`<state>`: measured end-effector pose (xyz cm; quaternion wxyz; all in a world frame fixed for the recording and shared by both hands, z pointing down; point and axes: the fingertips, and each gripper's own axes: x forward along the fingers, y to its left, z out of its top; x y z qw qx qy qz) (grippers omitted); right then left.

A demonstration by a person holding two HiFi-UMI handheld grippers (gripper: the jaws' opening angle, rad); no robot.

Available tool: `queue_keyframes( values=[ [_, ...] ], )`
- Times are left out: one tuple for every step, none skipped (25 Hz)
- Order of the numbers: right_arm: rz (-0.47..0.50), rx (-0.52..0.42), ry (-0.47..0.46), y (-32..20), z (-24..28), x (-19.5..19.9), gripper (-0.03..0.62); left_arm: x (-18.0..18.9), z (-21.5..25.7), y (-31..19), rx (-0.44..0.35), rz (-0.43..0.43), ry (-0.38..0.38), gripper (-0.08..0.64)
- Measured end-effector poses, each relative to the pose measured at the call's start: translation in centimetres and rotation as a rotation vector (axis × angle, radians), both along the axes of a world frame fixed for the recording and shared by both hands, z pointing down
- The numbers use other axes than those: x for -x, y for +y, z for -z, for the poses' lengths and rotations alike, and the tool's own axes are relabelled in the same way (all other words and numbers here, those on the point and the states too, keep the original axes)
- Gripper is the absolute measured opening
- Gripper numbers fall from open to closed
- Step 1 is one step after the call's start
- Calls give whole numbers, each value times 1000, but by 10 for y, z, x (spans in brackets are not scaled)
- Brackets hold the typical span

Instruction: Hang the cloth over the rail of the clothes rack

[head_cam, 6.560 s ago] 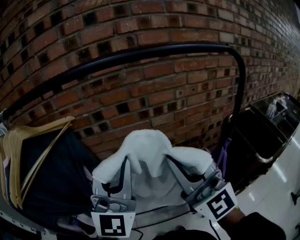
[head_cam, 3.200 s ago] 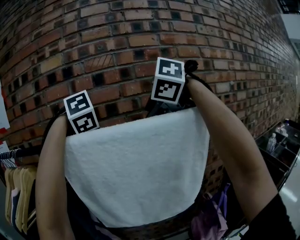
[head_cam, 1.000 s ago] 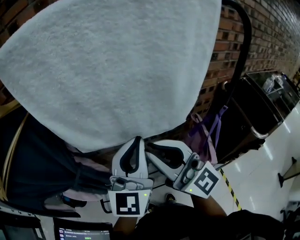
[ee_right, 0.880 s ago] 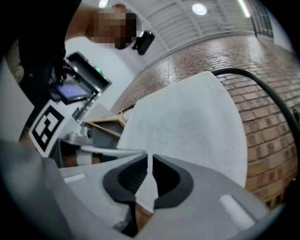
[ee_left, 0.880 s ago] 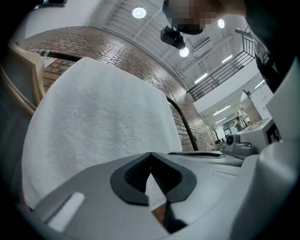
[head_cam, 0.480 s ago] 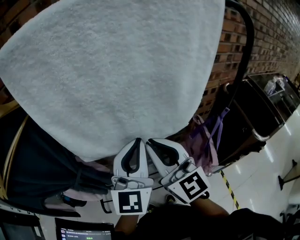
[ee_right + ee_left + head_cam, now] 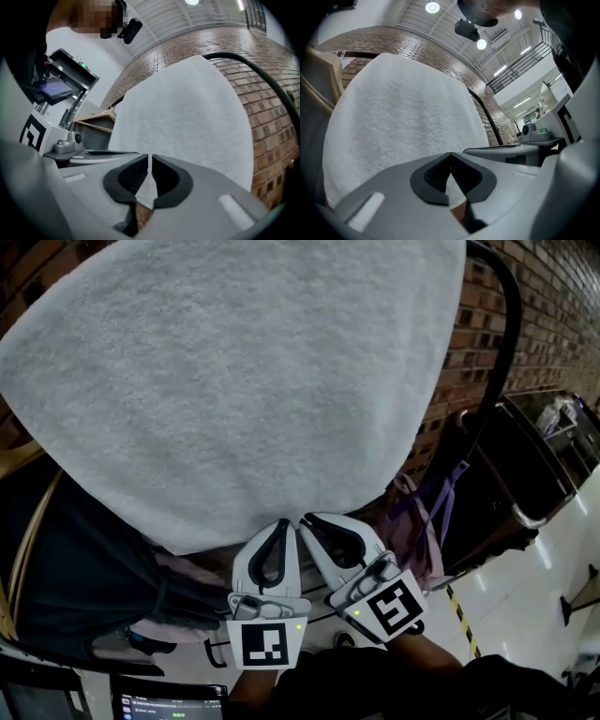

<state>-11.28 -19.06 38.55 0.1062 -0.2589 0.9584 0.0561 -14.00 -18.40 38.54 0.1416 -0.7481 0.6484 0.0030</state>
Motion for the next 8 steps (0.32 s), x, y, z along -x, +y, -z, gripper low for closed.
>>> queue_keyframes(
  values=[
    [2, -1, -1, -1, 0, 1, 29, 0, -2, -2, 4, -6, 3, 8],
    [4, -2, 1, -3, 0, 2, 29, 0, -3, -4, 8, -14, 12, 8],
    [4, 0, 2, -5, -1, 3, 29, 0, -5, -7, 10, -27, 24, 8],
    [4, 3, 1, -8, -1, 4, 29, 0, -6, -9, 13, -44, 33, 8],
    [3, 8, -2, -10, -2, 4, 29, -1, -8, -11, 19, -65, 30, 8],
    [1, 12, -5, -13, -3, 3, 29, -2, -10, -14, 27, -87, 17, 8],
    [-1, 15, -8, -17, -3, 2, 29, -3, -12, -17, 34, -107, -2, 8],
    [-4, 17, -10, -20, -4, 1, 29, -5, -13, -20, 39, -128, -23, 8]
  ],
)
